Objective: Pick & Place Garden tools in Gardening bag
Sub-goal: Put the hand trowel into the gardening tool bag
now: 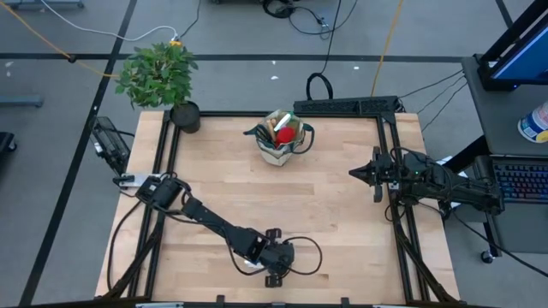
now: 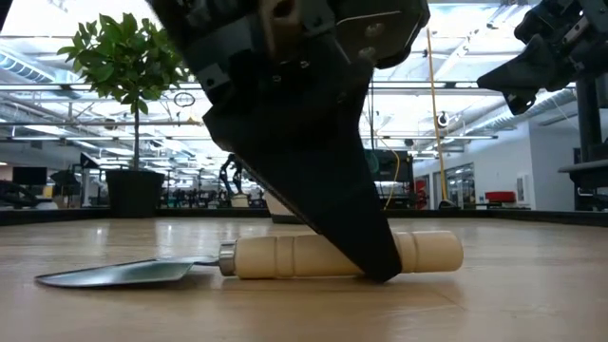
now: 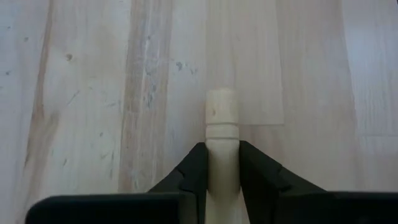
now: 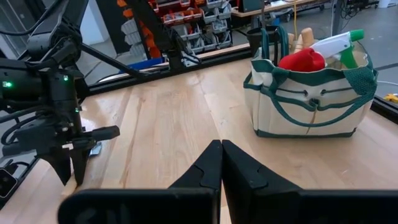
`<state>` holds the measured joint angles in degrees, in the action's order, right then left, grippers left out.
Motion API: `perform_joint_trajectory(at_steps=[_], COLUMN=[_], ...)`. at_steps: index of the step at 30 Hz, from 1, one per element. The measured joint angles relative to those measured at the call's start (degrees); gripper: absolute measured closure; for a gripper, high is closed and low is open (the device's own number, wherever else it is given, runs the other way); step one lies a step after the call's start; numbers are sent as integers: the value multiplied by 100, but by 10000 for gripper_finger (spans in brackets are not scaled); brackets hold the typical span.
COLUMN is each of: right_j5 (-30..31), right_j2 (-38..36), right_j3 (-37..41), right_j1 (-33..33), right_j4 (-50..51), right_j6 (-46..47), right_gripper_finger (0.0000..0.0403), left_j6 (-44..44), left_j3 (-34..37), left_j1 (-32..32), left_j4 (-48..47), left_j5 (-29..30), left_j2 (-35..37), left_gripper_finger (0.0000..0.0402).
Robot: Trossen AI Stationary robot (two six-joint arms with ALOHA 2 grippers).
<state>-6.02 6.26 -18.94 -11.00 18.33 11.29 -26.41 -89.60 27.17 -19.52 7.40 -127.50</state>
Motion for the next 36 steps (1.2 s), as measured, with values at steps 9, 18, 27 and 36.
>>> perform_joint_trajectory(at_steps=[9, 18, 27, 36], right_j5=[0, -7, -4, -6], right_j2=[0, 4, 0, 2], right_j3=[0, -2, -2, -2], right_j1=[2, 2, 4, 11], right_j4=[0, 2, -24, -74], right_j6=[0, 4, -5, -46], right_gripper_finger=[403, 403, 403, 403], left_j6=[-545, 36, 1505, 3062], left_j3=[15, 17, 11, 6], left_j1=[-276, -827, -1561, -2546], left_j4=[575, 780, 1728, 3025], left_j5=[37, 364, 1528, 1663], left_j2=[-31, 729, 1732, 2055], left_gripper_finger=[334, 334, 334, 334])
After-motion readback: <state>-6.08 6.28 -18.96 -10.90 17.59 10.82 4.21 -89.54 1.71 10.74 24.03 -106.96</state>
